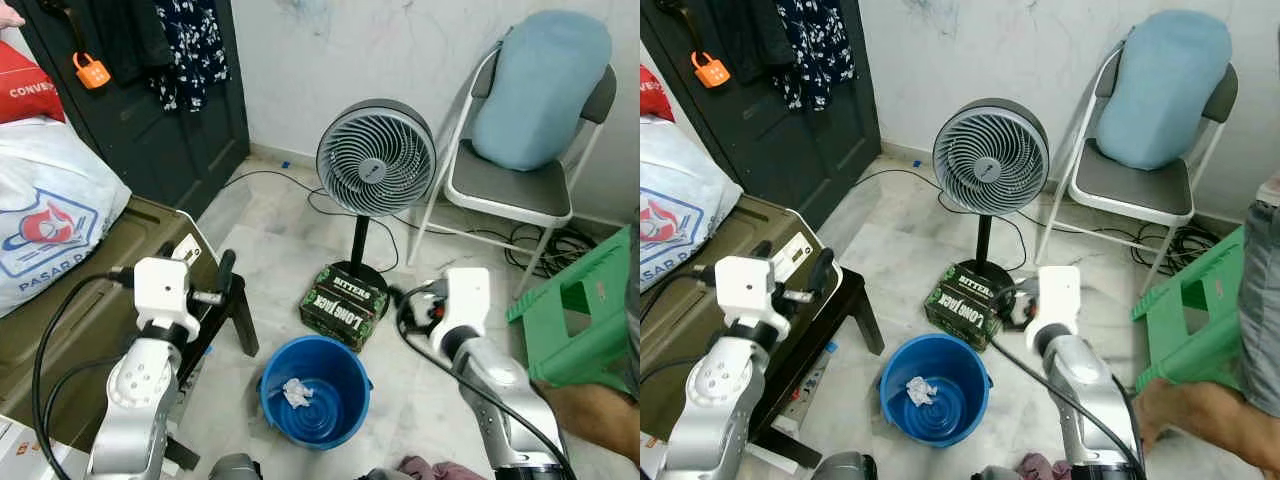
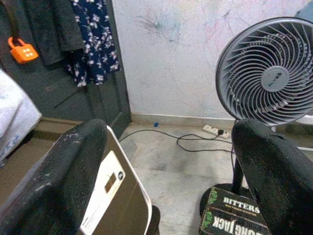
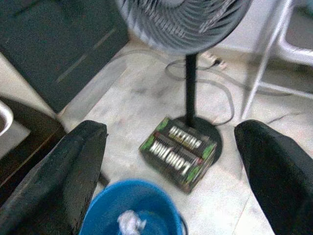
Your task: Clean up the room
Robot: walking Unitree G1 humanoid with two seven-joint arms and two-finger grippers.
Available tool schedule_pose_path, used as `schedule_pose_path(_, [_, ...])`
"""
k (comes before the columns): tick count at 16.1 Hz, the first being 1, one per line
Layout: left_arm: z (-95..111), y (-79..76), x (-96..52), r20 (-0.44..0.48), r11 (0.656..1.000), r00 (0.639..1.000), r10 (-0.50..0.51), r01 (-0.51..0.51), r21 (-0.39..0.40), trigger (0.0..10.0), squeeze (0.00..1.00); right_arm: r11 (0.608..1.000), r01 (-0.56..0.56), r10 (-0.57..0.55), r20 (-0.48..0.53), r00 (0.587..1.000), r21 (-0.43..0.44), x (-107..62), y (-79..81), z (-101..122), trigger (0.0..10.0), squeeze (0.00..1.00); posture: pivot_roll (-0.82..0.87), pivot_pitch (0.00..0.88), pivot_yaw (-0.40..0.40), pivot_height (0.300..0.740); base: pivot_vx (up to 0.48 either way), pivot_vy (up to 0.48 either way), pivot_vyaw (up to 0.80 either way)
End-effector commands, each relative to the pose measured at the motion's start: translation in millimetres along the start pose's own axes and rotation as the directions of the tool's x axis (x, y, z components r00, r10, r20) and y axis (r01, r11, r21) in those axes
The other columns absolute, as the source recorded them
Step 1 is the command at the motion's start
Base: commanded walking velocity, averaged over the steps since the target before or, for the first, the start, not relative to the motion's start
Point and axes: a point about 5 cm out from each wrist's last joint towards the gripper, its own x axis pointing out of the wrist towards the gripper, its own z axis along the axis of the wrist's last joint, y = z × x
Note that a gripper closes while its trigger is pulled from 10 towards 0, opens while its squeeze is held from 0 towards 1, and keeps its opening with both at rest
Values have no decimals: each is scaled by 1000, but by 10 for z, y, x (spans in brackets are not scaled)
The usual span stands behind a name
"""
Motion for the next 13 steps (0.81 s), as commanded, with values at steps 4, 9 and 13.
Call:
schedule_pose_path(4, [-29, 129, -83, -12, 991, 991, 135, -135, 6, 10000, 0, 997, 65, -62, 89, 994, -34, -111, -37, 66, 10000, 0, -34, 0, -29, 740, 0, 0, 0])
schedule_pose_path(9, [-40, 53, -166, -16, 996, 997, 81, -81, -24, 10000, 0, 991, 108, -93, 164, 982, -82, -325, -58, 105, 10000, 0, -52, 0, 2, 740, 0, 0, 85])
schedule_pose_path(13, [-77, 31, -219, -58, 997, 996, 63, -66, -50, 10000, 0, 987, 83, -57, 183, 981, -139, -385, -40, 138, 10000, 0, -50, 0, 2, 740, 0, 0, 800])
